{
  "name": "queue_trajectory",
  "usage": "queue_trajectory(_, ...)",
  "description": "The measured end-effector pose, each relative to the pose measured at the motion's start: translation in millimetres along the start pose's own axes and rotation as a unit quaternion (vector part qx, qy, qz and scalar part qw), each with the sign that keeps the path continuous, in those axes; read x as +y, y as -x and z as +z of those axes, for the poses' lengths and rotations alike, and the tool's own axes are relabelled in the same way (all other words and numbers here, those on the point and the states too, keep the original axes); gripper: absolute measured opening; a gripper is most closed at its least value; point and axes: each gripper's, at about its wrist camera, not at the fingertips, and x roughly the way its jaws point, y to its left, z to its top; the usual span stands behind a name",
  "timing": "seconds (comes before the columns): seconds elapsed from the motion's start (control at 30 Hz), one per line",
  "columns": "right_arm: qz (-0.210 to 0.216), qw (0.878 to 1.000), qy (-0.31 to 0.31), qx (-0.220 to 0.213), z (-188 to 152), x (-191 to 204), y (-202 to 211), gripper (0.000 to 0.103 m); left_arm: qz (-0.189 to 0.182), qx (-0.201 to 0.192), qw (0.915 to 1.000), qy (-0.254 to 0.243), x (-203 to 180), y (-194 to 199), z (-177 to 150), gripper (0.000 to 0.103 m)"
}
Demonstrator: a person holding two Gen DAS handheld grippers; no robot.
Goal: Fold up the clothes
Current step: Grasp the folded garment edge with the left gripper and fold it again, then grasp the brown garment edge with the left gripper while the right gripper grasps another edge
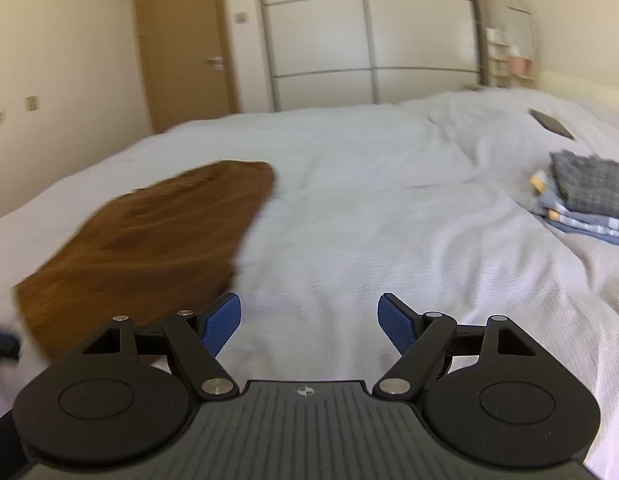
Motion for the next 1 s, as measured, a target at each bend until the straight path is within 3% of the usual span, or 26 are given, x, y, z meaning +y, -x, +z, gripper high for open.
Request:
queue_trajectory(0.13, 0.069, 0.996, 0.055, 0.003, -11.3, 31.5, 25.2, 0.078, 0.056, 0.013, 0.9983, 0.012, 29.4, 15.5, -11.8, 0.007)
queue_trajectory(0.2, 0.094, 0.99, 0.103, 0.006, -17.0, 52.5, 32.3, 0.078, 0.089, 0.021, 0.9956, 0.021, 48.8, 20.2, -19.1, 0.019)
queue_trajectory(0.23, 0.101, 0.987, 0.125, 0.007, -19.8, 62.1, 34.5, 0.078, 0.103, 0.026, 0.9938, 0.033, 61.3, 21.6, -22.9, 0.025)
queue_trajectory(0.33, 0.117, 0.978, 0.174, 0.012, -26.2, 84.9, 36.0, 0.078, 0.118, 0.037, 0.9881, 0.091, 101.1, 22.2, -31.9, 0.025)
queue_trajectory(0.5, 0.122, 0.972, 0.201, 0.025, -28.0, 99.5, 29.8, 0.078, 0.085, 0.028, 0.9787, 0.185, 141.2, 17.9, -41.5, 0.025)
queue_trajectory(0.63, 0.115, 0.969, 0.216, 0.034, -28.0, 101.5, 26.2, 0.078, 0.052, 0.018, 0.9651, 0.256, 169.4, 13.9, -48.7, 0.023)
queue_trajectory(0.67, 0.112, 0.969, 0.218, 0.036, -28.1, 101.7, 25.6, 0.078, 0.043, 0.016, 0.9607, 0.274, 176.4, 12.9, -50.5, 0.015)
queue_trajectory(0.7, 0.11, 0.969, 0.22, 0.038, -27.9, 101.9, 24.7, 0.078, 0.035, 0.013, 0.9559, 0.291, 183.5, 12.0, -52.3, 0.0)
queue_trajectory(0.8, 0.106, 0.968, 0.225, 0.038, -26.5, 103.0, 25.2, 0.078, 0.013, 0.002, 0.9404, 0.34, 203.5, 11.1, -56.8, 0.0)
queue_trajectory(0.9, 0.107, 0.966, 0.233, 0.035, -25.1, 106.5, 25.2, 0.078, 0.026, -0.024, 0.9385, 0.343, 211.2, 25.6, -54.9, 0.0)
queue_trajectory(1.0, 0.115, 0.961, 0.248, 0.034, -27.1, 112.2, 23.5, 0.078, 0.037, -0.003, 0.9388, 0.342, 214.7, 19.9, -62.9, 0.0)
